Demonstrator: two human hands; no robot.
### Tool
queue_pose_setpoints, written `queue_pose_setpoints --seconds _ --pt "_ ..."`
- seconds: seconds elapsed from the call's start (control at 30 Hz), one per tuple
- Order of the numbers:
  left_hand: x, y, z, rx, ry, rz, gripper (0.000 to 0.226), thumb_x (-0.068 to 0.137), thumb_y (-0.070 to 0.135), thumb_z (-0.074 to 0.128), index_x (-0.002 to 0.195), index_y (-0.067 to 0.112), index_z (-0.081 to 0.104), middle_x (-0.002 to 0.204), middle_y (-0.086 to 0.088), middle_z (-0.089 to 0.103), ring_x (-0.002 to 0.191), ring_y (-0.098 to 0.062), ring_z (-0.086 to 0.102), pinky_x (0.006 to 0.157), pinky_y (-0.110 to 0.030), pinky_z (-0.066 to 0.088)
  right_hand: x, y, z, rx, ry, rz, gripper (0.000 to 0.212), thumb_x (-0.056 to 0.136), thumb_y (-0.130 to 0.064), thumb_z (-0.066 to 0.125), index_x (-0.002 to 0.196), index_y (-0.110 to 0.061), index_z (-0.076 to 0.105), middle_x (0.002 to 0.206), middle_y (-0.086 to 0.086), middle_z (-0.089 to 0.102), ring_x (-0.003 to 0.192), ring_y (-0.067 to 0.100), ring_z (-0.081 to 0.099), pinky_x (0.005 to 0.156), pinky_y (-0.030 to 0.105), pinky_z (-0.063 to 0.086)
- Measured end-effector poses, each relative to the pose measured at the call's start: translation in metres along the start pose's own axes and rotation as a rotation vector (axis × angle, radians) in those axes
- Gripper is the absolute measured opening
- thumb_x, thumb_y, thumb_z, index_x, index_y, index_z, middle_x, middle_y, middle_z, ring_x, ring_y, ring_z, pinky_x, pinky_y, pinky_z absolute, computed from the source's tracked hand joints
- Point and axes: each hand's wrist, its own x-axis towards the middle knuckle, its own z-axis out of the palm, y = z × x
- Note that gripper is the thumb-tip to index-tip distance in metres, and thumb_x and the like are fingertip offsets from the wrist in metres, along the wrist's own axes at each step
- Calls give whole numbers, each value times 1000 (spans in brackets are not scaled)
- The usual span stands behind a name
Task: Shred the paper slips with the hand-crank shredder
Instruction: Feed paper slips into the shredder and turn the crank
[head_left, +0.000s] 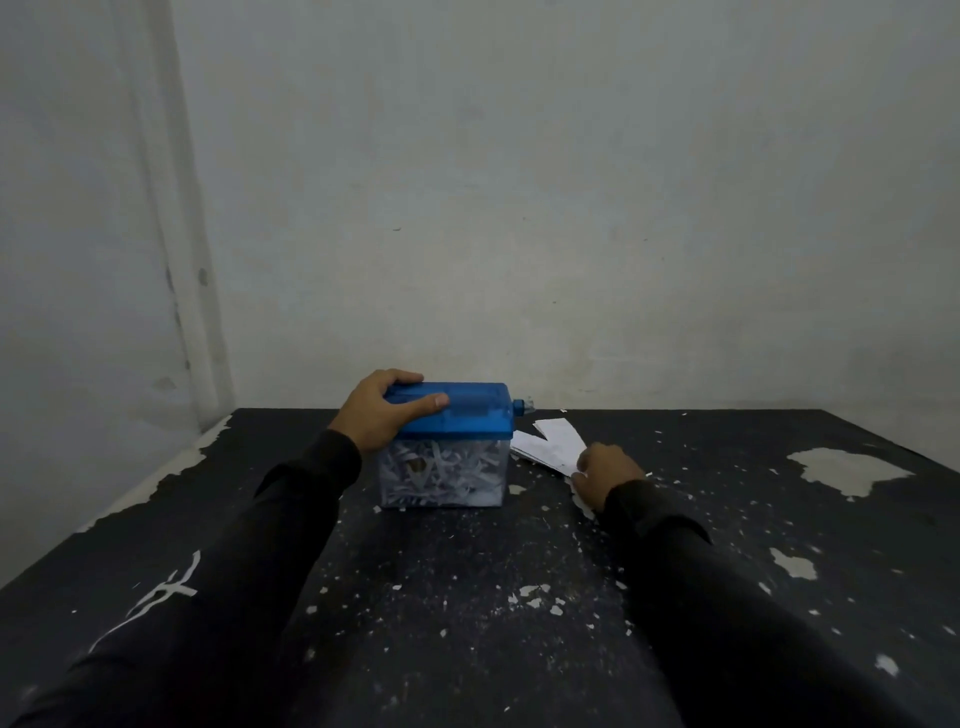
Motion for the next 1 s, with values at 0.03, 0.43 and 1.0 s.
queue_pose_setpoints --seconds 0.03,0.43,1.0 --pt "0 0 0 -6 1 1 64 76 51 83 128 18 65 127 1 62 107 -9 62 77 -14 50 0 -2 0 -14 15 10 27 99 -27 56 113 -7 67 116 13 68 101 29 66 87 35 53" --pt "-1 1 0 -31 5 9 64 75 51 82 127 17 66 126 0 62 107 -10 63 79 -16 51 -6 -1 -11 31 229 -7 12 100 -15 54 107 -6 57 107 17 68 97 34 65 75 37 48" --pt "2 22 -13 160 -151 -55 87 63 80 75 128 23 62 124 8 59 106 -9 59 85 -22 45 -19 -16 -69 499 711 -129 12 96 -23 63 101 -24 74 63 -8 55 64 20 56 61 29 41"
